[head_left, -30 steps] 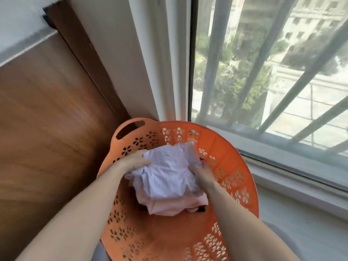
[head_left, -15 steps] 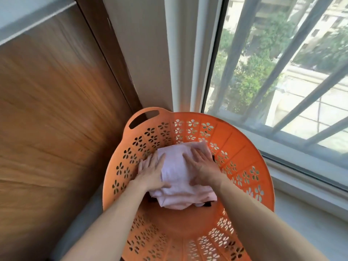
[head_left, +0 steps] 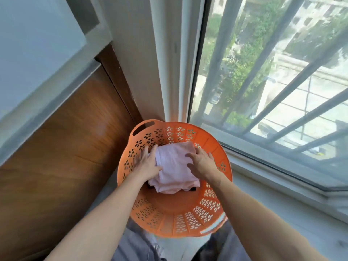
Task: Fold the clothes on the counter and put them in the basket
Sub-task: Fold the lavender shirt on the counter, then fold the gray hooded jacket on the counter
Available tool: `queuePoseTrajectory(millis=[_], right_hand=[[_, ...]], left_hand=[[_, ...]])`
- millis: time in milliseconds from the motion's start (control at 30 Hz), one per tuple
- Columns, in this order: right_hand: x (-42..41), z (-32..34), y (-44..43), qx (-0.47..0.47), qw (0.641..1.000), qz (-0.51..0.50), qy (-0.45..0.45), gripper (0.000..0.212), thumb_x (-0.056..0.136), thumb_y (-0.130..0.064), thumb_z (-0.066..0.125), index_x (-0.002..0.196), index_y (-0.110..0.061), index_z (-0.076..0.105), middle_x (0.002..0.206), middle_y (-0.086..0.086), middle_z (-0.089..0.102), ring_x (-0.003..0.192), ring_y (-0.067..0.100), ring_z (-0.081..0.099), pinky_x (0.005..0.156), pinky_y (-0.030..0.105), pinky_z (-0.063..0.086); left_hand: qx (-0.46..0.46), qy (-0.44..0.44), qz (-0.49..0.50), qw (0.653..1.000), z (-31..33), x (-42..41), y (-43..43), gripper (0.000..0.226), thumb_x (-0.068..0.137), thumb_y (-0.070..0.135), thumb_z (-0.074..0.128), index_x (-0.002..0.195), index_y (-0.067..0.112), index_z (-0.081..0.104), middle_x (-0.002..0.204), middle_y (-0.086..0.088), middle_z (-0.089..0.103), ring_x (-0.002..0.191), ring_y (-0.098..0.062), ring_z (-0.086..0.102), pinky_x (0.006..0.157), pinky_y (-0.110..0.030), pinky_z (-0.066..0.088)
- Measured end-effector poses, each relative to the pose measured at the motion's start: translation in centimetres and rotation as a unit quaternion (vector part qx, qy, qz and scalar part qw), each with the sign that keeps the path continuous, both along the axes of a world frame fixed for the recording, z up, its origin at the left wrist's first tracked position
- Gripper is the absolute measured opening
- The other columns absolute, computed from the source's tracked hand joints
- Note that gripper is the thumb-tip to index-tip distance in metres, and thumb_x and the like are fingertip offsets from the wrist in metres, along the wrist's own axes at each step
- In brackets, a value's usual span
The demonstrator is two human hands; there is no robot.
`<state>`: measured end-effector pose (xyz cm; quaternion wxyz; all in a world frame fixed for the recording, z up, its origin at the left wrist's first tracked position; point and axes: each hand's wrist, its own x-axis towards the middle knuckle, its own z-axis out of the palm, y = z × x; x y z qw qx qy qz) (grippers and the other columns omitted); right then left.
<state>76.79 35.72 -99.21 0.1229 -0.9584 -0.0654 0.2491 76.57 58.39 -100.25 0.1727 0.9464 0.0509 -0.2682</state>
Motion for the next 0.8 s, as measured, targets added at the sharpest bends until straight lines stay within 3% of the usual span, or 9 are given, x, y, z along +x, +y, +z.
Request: queuePoseTrajectory(millis=[133, 267, 367, 500, 600, 733, 800], right_hand=[[-2.4, 13.6, -2.3, 0.046, 0.997, -0.056, -0.012, 0.037, 0.096, -0.028, 0.053, 0.132, -0.035, 0.058, 0.155, 0.008, 0.033, 0.138, 0.027, 0.042, 0.113, 0.044, 0.032], [-4.6, 29.5, -4.5, 0.092, 0.993, -0.064, -0.026, 0.035, 0.097, -0.022, 0.051, 0.13, -0.031, 0.061, 0.153, 0.005, 0.036, 0.132, 0.03, 0.048, 0.104, 0.04, 0.04], [-6.0, 40.4, -6.1, 0.123, 0.989, -0.064, -0.058, 0.033, 0.098, -0.021, 0.05, 0.128, -0.027, 0.062, 0.147, 0.005, 0.042, 0.13, 0.028, 0.05, 0.103, 0.04, 0.042], [-8.7, 53.6, -8.6, 0.161, 0.976, -0.06, -0.133, 0.029, 0.096, -0.015, 0.052, 0.119, -0.023, 0.067, 0.124, 0.007, 0.059, 0.112, 0.028, 0.06, 0.094, 0.039, 0.05], [-10.5, 59.5, -9.7, 0.195, 0.961, -0.074, -0.181, 0.03, 0.094, -0.01, 0.053, 0.113, -0.023, 0.07, 0.113, 0.006, 0.065, 0.102, 0.027, 0.064, 0.088, 0.038, 0.052], [-16.6, 66.1, -12.2, 0.237, 0.932, -0.099, -0.254, 0.026, 0.093, -0.012, 0.058, 0.112, -0.024, 0.071, 0.108, 0.002, 0.07, 0.098, 0.021, 0.067, 0.089, 0.037, 0.053], [-20.7, 68.9, -13.5, 0.257, 0.917, -0.11, -0.286, 0.025, 0.094, -0.012, 0.058, 0.114, -0.02, 0.07, 0.111, 0.003, 0.071, 0.1, 0.019, 0.067, 0.093, 0.037, 0.053]], left_hand=[[-0.121, -0.013, 0.07, 0.99, 14.8, -2.0, -1.7, 0.073, 0.09, 0.021, 0.065, 0.154, 0.023, 0.03, 0.156, -0.006, 0.031, 0.144, -0.026, 0.032, 0.118, -0.041, 0.028], [-0.137, -0.015, 0.065, 0.988, 30.7, -4.8, -2.9, 0.053, 0.092, 0.019, 0.06, 0.143, 0.026, 0.049, 0.144, -0.001, 0.053, 0.129, -0.017, 0.051, 0.107, -0.03, 0.041], [-0.158, -0.03, 0.078, 0.984, 41.4, -6.4, -4.3, 0.045, 0.093, 0.02, 0.061, 0.137, 0.028, 0.056, 0.13, 0.007, 0.06, 0.115, -0.011, 0.058, 0.092, -0.019, 0.041], [-0.196, -0.097, 0.086, 0.972, 55.1, -8.5, -7.3, 0.039, 0.091, 0.016, 0.064, 0.128, 0.026, 0.061, 0.114, 0.005, 0.065, 0.104, -0.015, 0.064, 0.092, -0.025, 0.046], [-0.242, -0.147, 0.071, 0.956, 61.2, -10.0, -9.6, 0.037, 0.089, 0.017, 0.063, 0.125, 0.024, 0.062, 0.109, 0.002, 0.067, 0.108, -0.018, 0.063, 0.098, -0.03, 0.047], [-0.297, -0.202, 0.036, 0.932, 68.7, -15.4, -13.6, 0.031, 0.095, 0.017, 0.06, 0.126, 0.024, 0.061, 0.112, 0.001, 0.066, 0.103, -0.013, 0.061, 0.08, -0.02, 0.047], [-0.324, -0.226, 0.016, 0.918, 71.3, -18.9, -15.3, 0.03, 0.095, 0.02, 0.06, 0.124, 0.027, 0.061, 0.111, 0.004, 0.069, 0.103, -0.014, 0.065, 0.089, -0.029, 0.053]])
